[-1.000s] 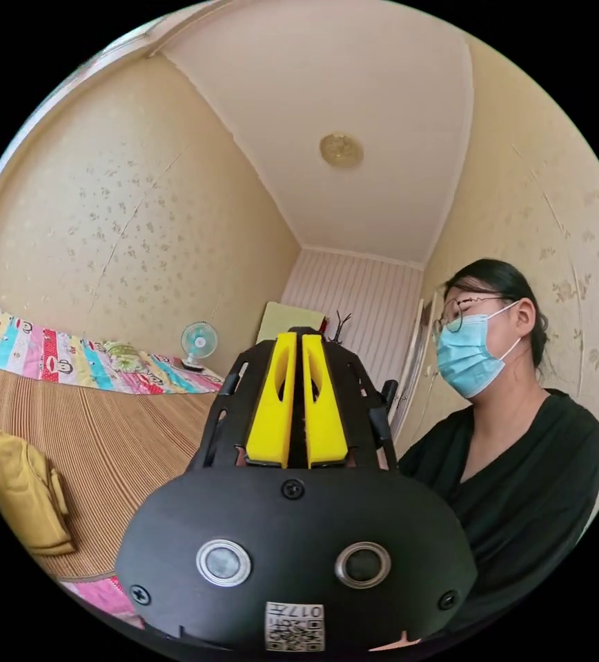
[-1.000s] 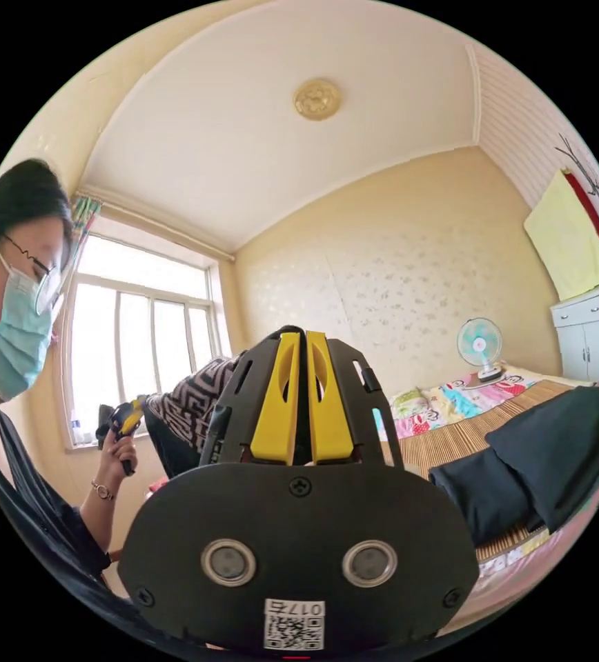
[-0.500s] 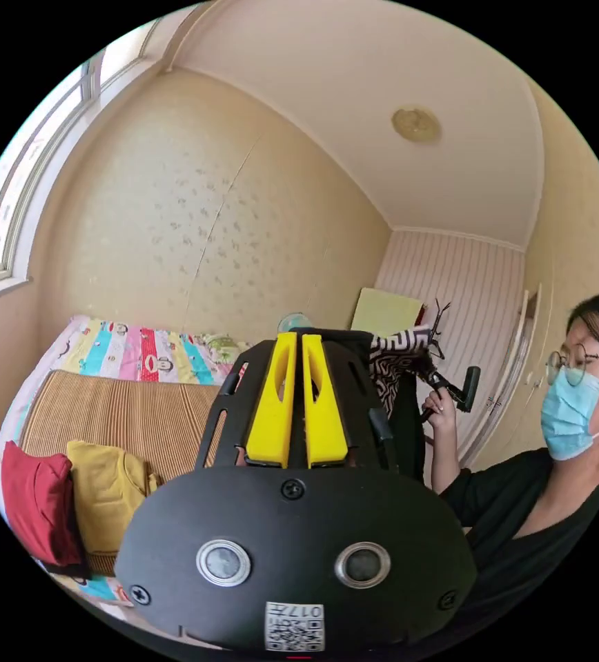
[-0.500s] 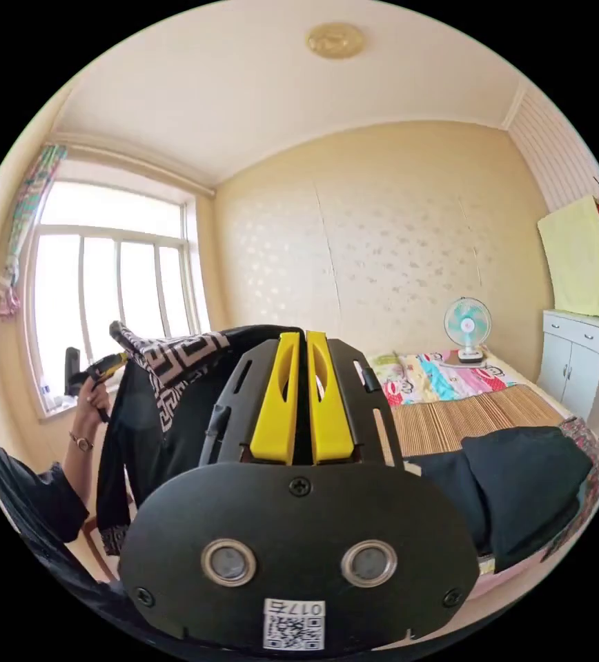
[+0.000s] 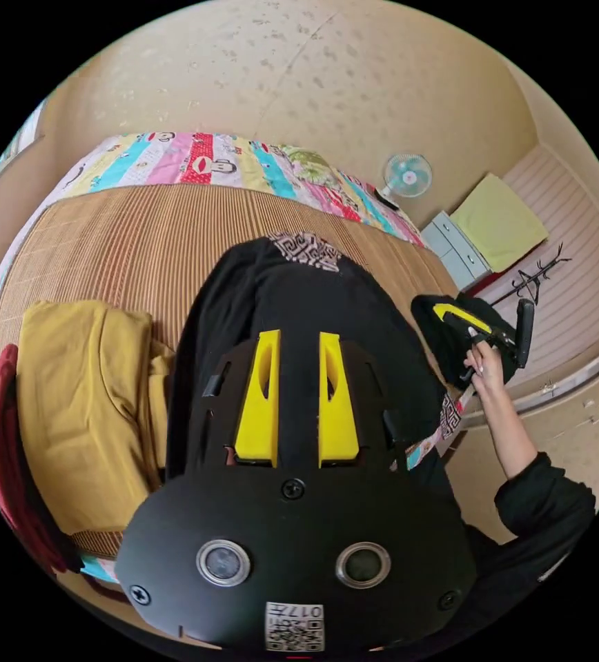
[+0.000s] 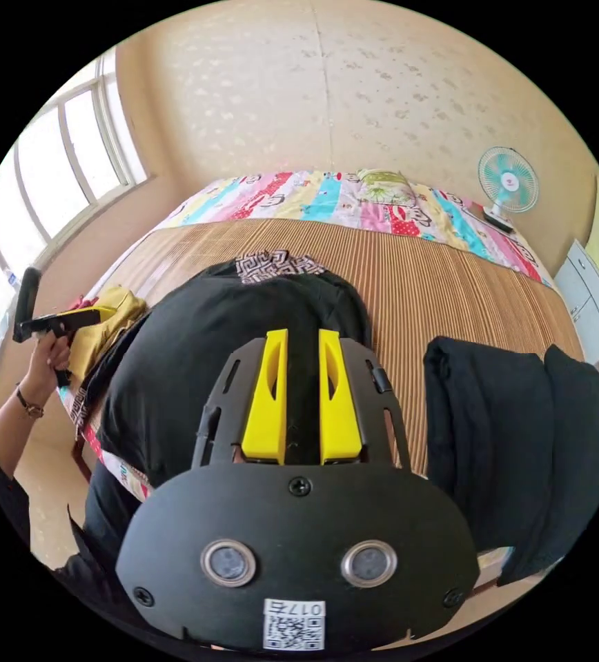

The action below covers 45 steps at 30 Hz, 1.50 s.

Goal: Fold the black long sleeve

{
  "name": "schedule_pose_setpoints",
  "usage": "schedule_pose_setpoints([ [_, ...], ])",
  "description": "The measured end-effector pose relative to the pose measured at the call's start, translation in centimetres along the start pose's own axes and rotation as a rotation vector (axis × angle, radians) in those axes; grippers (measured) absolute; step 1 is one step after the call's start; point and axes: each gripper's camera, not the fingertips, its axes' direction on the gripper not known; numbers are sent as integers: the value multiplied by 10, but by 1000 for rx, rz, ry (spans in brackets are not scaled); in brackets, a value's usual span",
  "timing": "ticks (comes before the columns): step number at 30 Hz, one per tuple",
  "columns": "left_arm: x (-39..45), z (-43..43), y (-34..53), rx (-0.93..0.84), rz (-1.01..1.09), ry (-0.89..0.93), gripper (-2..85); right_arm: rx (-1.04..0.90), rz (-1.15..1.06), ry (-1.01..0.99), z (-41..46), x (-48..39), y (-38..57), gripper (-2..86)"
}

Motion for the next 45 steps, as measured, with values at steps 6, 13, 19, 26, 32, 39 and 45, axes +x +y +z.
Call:
schedule_pose_setpoints([
  [6, 12, 56, 82, -117, 35, -13, 86, -71, -73, 51, 42, -33, 121, 77],
  [13, 24, 22, 159, -67, -22, -67, 51, -56, -24, -47, 17, -14, 214, 71],
  [19, 22, -23, 225, 59, -158, -13, 53, -100, 39, -190, -19, 21, 252, 69],
  [26, -27, -97, 291, 366, -397, -41, 119, -19, 273, -206, -70, 100, 293, 91],
  [32, -59, -82, 273, 165, -369, 28, 76, -83, 283, -171, -63, 120, 295, 64],
  [39, -91, -149, 273, 288, -301, 656, 41, 132, 446, -659, -137, 193, 295, 37],
  [45, -112, -174, 313, 258, -555, 362, 84, 49, 587, -591, -150, 244, 317, 42],
])
